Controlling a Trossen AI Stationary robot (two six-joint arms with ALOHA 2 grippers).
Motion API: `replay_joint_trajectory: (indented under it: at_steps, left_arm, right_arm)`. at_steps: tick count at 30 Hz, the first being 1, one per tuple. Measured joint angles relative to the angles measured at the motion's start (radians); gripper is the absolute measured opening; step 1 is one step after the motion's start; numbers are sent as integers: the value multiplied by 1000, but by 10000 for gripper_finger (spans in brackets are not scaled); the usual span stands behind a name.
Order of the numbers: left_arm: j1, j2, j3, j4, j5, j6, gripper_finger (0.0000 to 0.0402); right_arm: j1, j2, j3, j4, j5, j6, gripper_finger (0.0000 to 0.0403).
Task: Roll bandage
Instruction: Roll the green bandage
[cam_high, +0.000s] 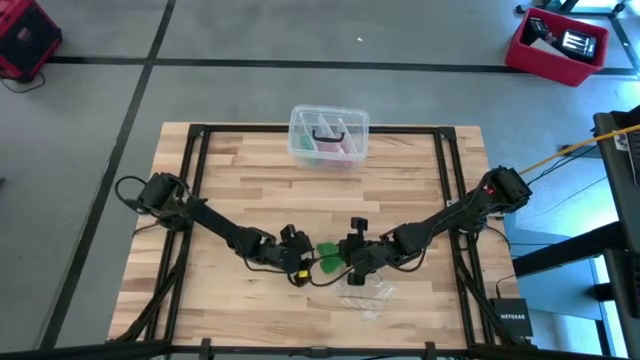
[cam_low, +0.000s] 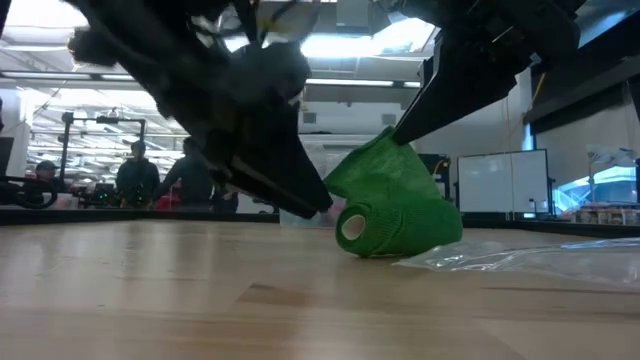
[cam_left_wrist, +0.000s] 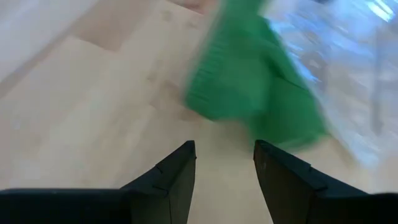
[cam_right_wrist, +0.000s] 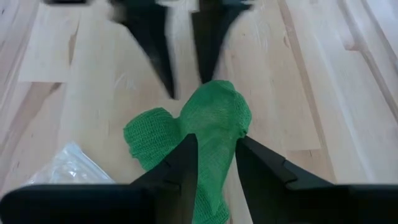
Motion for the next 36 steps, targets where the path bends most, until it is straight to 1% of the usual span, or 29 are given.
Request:
replay_joint_trajectory:
  at_steps: [1, 4, 6, 9, 13, 18, 26, 29, 32, 34, 36]
  left_arm:
    - [5, 0, -20, 42, 0, -2, 155]
    - [17, 0, -95, 246, 38, -4, 155]
    - [16, 0, -148, 361, 46, -11, 155]
    - [30, 0, -201, 481, 47, -35, 155]
    - [46, 0, -209, 493, 46, -40, 155]
    - [63, 0, -207, 569, 46, -6, 155]
    - [66, 6, -205, 594, 45, 32, 155]
    - [75, 36, -179, 593, 46, 40, 155]
    - [76, 66, -145, 589, 51, 98, 154]
    - [70, 67, -126, 586, 56, 146, 142]
    - [68, 66, -114, 591, 57, 177, 112]
  right_arm:
    - [0, 0, 0, 0, 0, 0, 111]
    - [0, 0, 0, 0, 0, 0, 111]
    - [0, 0, 0, 0, 0, 0, 111]
    - [0, 0, 0, 0, 0, 0, 111]
    - [0, 0, 0, 0, 0, 0, 111]
    - [0, 0, 0, 8, 0, -2, 111]
    - [0, 0, 0, 8, 0, -2, 111]
    - [0, 0, 0, 9, 0, -2, 111]
    - [0, 0, 0, 10, 0, -3, 111]
    - [0, 0, 0, 9, 0, -3, 111]
    - [0, 0, 0, 11, 0, -9, 111]
